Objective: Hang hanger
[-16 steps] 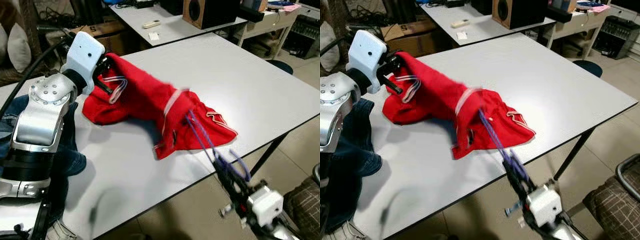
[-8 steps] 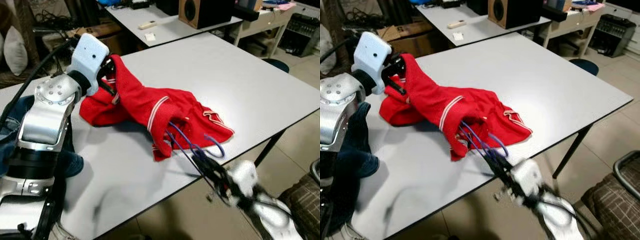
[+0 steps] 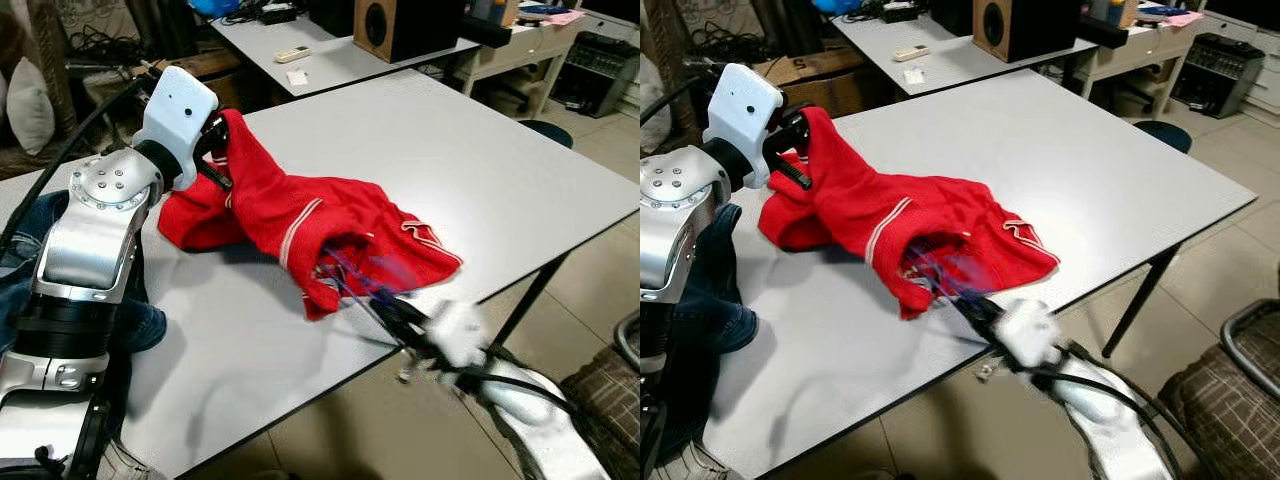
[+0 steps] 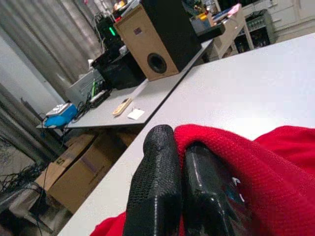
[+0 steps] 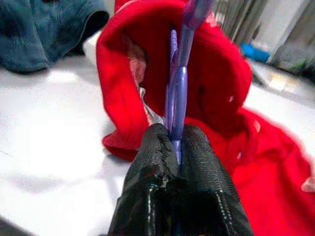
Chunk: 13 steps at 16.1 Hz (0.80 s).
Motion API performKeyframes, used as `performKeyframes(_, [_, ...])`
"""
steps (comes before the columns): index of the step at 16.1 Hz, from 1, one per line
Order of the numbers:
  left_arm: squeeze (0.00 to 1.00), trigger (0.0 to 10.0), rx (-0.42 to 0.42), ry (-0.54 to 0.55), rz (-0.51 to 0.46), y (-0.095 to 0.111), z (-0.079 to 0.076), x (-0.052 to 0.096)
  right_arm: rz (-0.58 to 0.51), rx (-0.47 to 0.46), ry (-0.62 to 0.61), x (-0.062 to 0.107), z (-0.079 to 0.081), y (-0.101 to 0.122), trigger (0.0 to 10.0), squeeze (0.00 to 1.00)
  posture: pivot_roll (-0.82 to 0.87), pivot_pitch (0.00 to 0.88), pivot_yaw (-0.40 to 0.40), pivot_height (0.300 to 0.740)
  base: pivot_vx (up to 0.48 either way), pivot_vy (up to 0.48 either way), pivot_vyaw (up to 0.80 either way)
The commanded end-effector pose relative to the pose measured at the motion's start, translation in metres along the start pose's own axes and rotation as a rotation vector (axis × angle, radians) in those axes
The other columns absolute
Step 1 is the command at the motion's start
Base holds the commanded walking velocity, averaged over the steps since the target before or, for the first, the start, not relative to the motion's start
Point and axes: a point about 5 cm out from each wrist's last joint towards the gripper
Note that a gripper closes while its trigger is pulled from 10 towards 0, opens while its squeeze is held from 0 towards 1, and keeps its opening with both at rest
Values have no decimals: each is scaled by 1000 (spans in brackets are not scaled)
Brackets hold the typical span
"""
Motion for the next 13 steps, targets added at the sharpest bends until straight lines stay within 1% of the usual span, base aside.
performKeyframes(1, [0,0,-20,3,-20,7,2,0,60,55,-3,-4,2,-7,10000,0,57,5,100,740,0,0,0])
performKeyframes(2, [0,0,-19,1,-20,7,2,-1,60,117,7,-10,1,-5,10000,0,55,5,101,740,0,0,0])
performKeyframes(3, [0,0,-18,-1,-20,7,1,-1,50,160,1,-17,2,-2,10000,0,54,3,101,740,0,0,0])
performKeyframes(4, [0,0,-16,-4,-19,7,0,-2,31,173,-42,-25,1,2,10000,0,53,1,101,740,0,0,0])
performKeyframes(5, [0,0,-14,-5,-19,7,0,-2,23,159,-61,-31,2,4,10000,0,53,0,101,740,0,0,0])
performKeyframes(6, [0,0,-14,-6,-19,7,-1,-3,0,190,-95,-37,1,7,10000,0,53,0,102,740,0,0,0])
performKeyframes(7, [0,0,-14,-6,-19,7,-1,-3,-22,182,-113,-41,0,10,10000,0,55,0,102,740,0,0,0])
performKeyframes(8, [0,0,-14,-7,-20,7,-2,-3,-49,165,-80,-47,4,12,10000,0,56,0,101,740,0,0,0])
performKeyframes(9, [0,0,-14,-8,-21,7,-2,-3,-85,187,-29,-51,10,15,10000,0,56,0,101,740,0,0,0])
performKeyframes(10, [0,0,-14,-9,-22,8,-2,-3,-89,192,-33,-54,10,16,10000,0,59,0,102,740,0,0,0])
performKeyframes(11, [0,0,-15,-9,-22,8,-2,-3,-94,183,-36,-55,9,17,10000,0,60,0,100,740,0,0,0])
performKeyframes(12, [0,0,-15,-7,-23,9,-2,-3,-124,170,-55,-55,8,20,10000,0,63,0,98,740,0,0,0])
performKeyframes(13, [0,0,-14,2,-16,7,0,-2,-188,139,-118,-48,3,28,10000,0,67,0,94,740,0,0,0])
Point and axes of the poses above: a point about 5 cm out from each wrist's last joint towards the gripper, its own x axis pointing back from the gripper into the wrist, its own y axis along the axis of the wrist's last joint, z = x × y, and after that the axes turned 11 degrees about x, right-handed
